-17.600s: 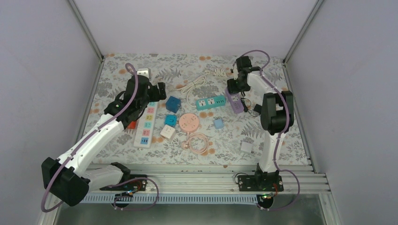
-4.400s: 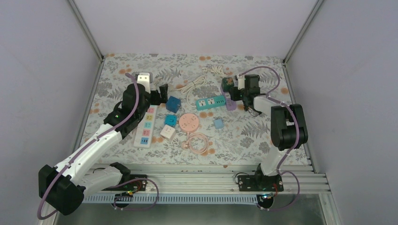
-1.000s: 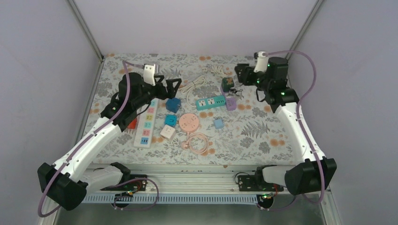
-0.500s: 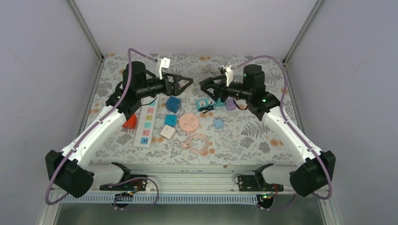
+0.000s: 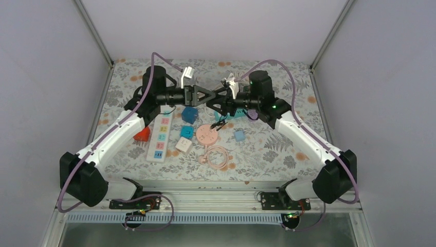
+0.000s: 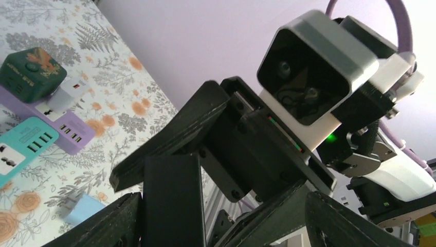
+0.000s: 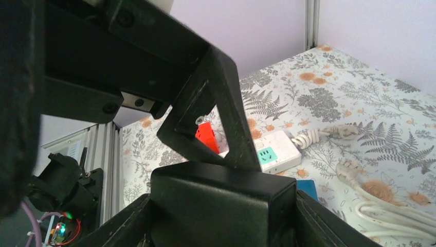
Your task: Insert the plug
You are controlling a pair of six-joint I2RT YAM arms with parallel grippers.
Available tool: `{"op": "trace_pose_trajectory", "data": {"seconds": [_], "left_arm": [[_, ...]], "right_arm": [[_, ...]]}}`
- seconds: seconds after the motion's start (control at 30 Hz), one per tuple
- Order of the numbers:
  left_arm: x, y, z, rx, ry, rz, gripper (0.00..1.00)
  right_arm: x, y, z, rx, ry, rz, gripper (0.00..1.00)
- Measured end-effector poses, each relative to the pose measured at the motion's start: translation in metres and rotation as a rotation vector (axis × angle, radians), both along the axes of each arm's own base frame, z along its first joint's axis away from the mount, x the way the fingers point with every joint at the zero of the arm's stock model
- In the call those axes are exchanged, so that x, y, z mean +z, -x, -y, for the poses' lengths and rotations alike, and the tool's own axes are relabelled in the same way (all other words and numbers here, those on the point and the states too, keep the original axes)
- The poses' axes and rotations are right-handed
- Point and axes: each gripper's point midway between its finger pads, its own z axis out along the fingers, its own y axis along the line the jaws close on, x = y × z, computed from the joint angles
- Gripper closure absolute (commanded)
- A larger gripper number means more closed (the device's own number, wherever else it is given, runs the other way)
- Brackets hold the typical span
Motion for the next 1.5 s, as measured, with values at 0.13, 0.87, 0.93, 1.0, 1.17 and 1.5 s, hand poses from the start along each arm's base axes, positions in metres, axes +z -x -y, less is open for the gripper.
{"op": "trace_pose_trajectory", "data": {"seconds": [0.13,0.87,0.93,1.0,1.17,1.5], "left_arm": [[-0.007,0.002,-0.002,-0.004,-0.024,-0.003,0.35],[-0.033,-0.001,-0.01,0.002,-0.137,0.039,0.78],[-0.033,-0.003,-0.01,0.012,-0.147,0.065,0.78],[-0.034,-0.01,-0.011,0.042,-0.165,0.106,0.79],[-0.037,-0.029,-0.02,0.168,-0.206,0.285,0.82],[-0.034,-0.026,-0.015,0.234,-0.227,0.771,0.81]], "right_arm": [[0.003,-0.004,-0.003,0.004,0.001,0.017,0.43],[-0.008,0.0,-0.004,0.051,0.036,0.019,0.08],[-0.007,-0.003,-0.004,0.034,0.032,0.015,0.0],[-0.005,-0.007,-0.003,0.004,0.029,0.008,0.0],[0.016,-0.014,0.016,-0.166,-0.017,-0.042,0.02],[0.046,-0.029,0.037,-0.452,-0.242,-0.428,0.2]]}}
